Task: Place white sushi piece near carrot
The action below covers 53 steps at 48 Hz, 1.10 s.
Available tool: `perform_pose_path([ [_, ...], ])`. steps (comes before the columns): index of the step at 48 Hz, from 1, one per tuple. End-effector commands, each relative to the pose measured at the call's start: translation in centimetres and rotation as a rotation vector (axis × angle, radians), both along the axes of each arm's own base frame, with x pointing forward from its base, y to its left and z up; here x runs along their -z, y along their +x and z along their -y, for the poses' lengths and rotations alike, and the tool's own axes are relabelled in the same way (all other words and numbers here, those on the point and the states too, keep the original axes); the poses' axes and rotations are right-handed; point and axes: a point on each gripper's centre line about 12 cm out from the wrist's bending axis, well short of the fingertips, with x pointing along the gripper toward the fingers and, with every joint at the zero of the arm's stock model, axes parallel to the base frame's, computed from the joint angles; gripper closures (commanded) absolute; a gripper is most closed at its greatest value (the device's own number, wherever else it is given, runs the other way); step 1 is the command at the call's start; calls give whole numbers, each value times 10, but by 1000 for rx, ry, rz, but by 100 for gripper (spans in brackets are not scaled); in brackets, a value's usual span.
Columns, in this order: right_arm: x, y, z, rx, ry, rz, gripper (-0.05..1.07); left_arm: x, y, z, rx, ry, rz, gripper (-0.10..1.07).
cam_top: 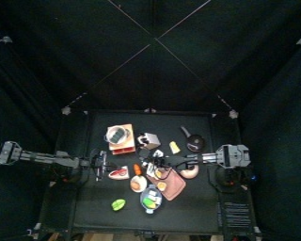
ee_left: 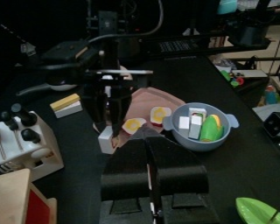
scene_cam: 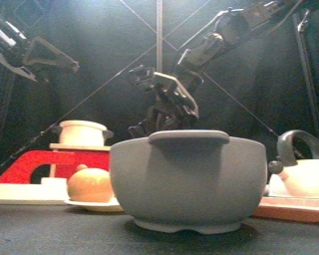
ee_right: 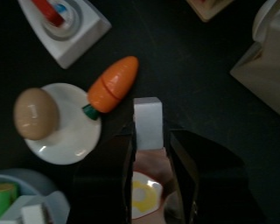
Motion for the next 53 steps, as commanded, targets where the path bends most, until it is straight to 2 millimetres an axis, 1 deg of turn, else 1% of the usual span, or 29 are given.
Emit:
perform_pose_path([
  [1,-16,9,1,-5,-20,32,42,-6,2,0,-1,-1,20,100],
  [8,-10,11,2,-4,-19,21,39,-5,2,0,-2,-1,17,100],
  [20,-3,12,1,-1,-13,10,26,-5,2,0,-2,-1,17,100],
  [26,-2,13,2,6,-7,6,21,-5,2,0,-2,-1,17,100],
  [41,-12,10,-1,42,17,37,21,-5,2,0,-1,1,17,100],
  [53,-21,9,-11,37,29,60,21,-5,2,-1,-2,2,17,100],
])
